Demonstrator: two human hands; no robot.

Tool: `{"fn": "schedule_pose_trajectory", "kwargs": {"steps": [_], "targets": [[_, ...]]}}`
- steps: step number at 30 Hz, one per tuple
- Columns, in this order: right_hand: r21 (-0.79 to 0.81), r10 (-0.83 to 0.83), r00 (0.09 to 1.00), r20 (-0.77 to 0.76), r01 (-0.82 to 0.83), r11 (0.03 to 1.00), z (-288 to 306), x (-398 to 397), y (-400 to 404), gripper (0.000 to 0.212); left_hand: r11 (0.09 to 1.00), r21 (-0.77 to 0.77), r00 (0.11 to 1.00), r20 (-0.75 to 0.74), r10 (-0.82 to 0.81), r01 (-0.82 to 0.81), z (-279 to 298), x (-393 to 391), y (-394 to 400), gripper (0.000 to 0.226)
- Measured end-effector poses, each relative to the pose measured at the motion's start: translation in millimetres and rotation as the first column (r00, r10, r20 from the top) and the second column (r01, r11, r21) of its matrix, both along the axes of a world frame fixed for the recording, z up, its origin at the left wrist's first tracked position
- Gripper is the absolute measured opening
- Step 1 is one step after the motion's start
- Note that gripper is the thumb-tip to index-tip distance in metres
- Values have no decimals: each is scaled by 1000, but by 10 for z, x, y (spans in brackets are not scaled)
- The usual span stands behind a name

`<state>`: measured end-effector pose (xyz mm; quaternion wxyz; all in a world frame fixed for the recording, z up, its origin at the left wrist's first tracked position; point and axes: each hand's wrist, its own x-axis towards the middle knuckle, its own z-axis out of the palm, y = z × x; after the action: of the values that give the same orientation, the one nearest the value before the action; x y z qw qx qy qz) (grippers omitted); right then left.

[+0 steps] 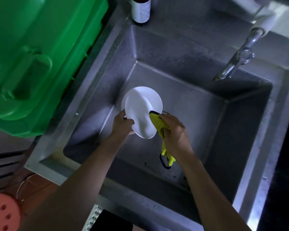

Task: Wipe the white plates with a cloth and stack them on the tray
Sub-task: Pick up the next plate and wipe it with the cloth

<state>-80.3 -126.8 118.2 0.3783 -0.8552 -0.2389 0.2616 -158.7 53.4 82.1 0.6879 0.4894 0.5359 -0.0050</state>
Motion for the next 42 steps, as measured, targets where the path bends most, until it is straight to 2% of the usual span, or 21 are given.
{"fn": "schedule_pose_trajectory", "kwargs": {"steps": [4, 9, 12, 14, 16, 19, 28, 32, 37, 42], "targets": [[35, -15, 1000, 12, 15, 999, 182, -3, 0, 59, 996, -92, 998, 58, -9, 14, 205, -67, -131, 50], [38, 8, 997, 80, -12, 999, 389, 17, 70, 55, 969, -205, 980, 166, -106, 139, 473, -78, -277, 46], [75, 80, 983, 168, -94, 993, 527, -10, 60, 48, 958, -212, 963, 230, -142, 192, 643, -49, -325, 49], [20, 164, 952, 258, -175, 984, 564, -15, 23, 45, 953, -217, 950, 274, -149, 212, 731, -33, -333, 52], [-29, 205, 943, 260, -205, 978, 595, -30, -14, 46, 949, -207, 938, 304, -167, 237, 797, -21, -335, 52], [-14, 236, 940, 248, -240, 971, 640, -55, -66, 48, 943, -187, 920, 337, -203, 276, 867, 6, -328, 51], [-56, 332, 859, 389, -338, 940, 688, 79, -16, 49, 908, -182, 892, 337, -302, 377, 1015, 44, -260, 47], [-82, 287, 855, 431, -279, 957, 659, 215, 73, 50, 910, -174, 899, 306, -314, 377, 1054, 51, -254, 44], [-87, 130, 905, 406, -103, 991, 597, 406, 88, 52, 941, -135, 915, 312, -257, 310, 1078, -48, -318, 49], [-148, 71, 929, 364, -17, 989, 446, 424, -111, 52, 967, -97, 926, 324, -192, 234, 1096, -129, -374, 53]]}}
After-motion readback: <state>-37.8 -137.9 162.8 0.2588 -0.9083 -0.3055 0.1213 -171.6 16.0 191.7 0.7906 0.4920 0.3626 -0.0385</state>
